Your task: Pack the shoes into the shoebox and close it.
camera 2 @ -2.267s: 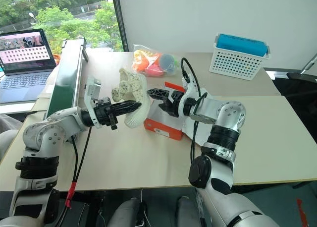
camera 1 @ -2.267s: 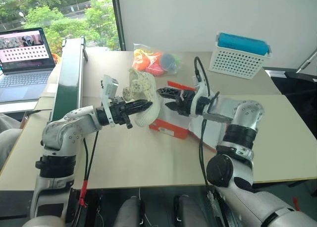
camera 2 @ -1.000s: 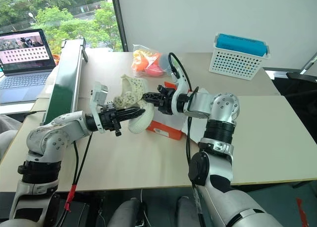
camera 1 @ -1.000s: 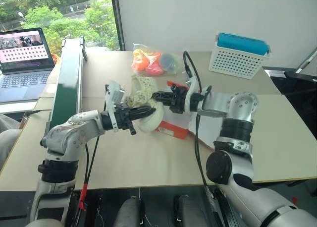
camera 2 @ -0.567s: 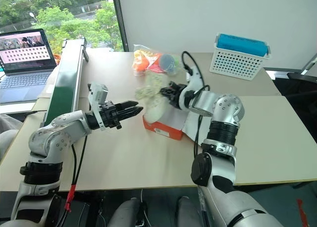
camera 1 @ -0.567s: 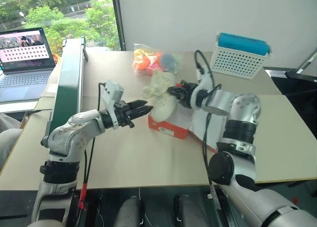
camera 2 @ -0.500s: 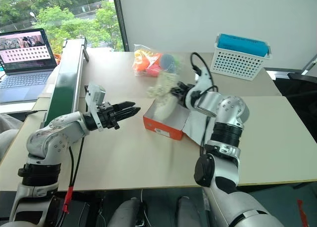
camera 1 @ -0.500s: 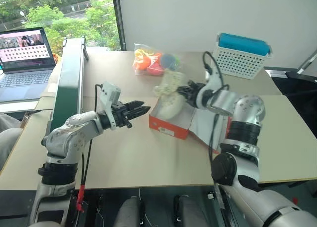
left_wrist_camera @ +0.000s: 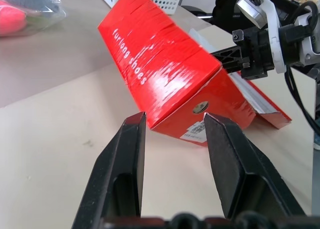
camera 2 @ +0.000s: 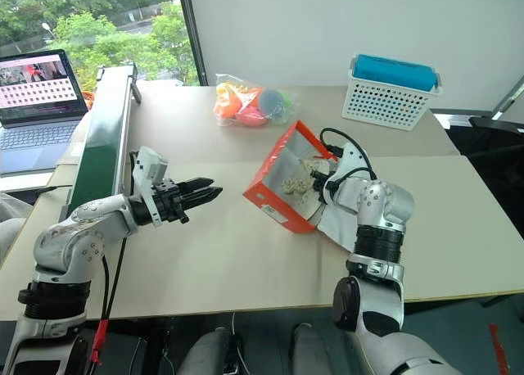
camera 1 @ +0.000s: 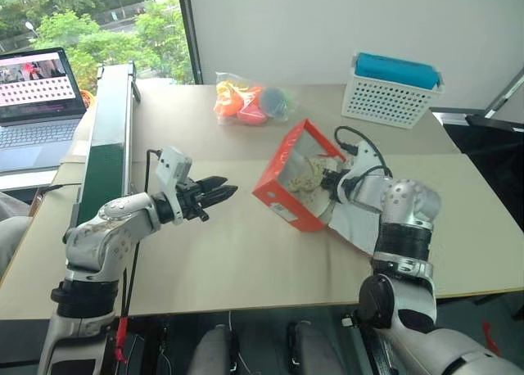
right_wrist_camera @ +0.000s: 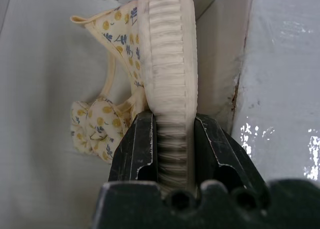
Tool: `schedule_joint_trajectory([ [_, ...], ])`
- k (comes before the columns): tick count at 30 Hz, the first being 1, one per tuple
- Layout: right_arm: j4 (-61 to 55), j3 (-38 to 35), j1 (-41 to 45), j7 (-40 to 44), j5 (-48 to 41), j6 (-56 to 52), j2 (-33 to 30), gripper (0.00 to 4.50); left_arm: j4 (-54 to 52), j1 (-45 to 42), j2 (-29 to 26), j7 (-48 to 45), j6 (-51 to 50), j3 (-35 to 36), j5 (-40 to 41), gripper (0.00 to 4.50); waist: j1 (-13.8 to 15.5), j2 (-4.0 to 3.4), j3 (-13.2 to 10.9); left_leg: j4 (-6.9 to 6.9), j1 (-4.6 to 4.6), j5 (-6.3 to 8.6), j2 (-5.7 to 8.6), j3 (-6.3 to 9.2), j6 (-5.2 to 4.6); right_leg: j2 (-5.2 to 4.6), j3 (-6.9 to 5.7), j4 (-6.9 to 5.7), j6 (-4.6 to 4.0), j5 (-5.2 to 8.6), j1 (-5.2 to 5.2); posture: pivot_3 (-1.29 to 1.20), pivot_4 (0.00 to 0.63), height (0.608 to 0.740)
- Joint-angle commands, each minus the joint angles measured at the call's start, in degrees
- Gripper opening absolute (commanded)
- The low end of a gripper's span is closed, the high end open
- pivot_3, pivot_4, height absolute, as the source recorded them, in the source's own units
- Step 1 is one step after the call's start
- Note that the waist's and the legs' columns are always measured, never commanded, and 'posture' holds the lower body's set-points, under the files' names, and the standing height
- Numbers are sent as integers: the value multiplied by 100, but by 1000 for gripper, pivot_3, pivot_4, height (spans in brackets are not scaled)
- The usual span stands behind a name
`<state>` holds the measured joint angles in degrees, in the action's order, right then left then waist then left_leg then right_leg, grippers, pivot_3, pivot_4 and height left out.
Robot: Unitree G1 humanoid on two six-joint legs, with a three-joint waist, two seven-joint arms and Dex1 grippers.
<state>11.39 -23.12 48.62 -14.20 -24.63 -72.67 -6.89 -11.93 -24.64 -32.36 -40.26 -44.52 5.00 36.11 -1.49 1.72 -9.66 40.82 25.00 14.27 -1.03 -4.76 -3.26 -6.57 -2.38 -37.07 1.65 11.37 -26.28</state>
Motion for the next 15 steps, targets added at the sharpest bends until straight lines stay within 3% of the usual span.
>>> schedule_joint_trajectory([
  [1,172,358,42,45,350,58,-159,773,-219,-122,-19,-38,111,35,10,1951,8,0,0,0,-3,0,0,0,0,0,0,0,0,0,2,0,150,699],
  [2,202,375,68,58,387,142,-153,773,-223,-121,-18,-40,120,30,3,1951,14,0,0,0,-5,0,0,0,0,0,0,0,0,0,4,0,150,699],
  [7,-73,553,182,169,592,859,-174,2561,-206,-93,-2,-7,161,49,-31,1995,32,0,0,0,-5,1,1,0,-1,0,0,2,1,0,5,0,150,699],
  [12,-288,962,503,448,716,916,-242,4274,-210,-64,10,26,182,63,-38,1995,17,-1,0,0,-5,1,0,-1,-1,0,1,1,0,0,3,0,150,699],
  [13,-373,1103,598,542,741,912,-276,4477,-204,-63,18,37,191,66,-39,1995,0,-1,0,0,-5,1,0,-1,-1,0,2,0,0,0,2,0,150,699],
  [15,-499,1322,749,706,800,897,-332,4477,-190,-66,31,56,207,70,-50,1995,-19,-1,-1,-1,-5,0,-2,-1,-1,3,2,-1,0,0,1,0,150,699],
])
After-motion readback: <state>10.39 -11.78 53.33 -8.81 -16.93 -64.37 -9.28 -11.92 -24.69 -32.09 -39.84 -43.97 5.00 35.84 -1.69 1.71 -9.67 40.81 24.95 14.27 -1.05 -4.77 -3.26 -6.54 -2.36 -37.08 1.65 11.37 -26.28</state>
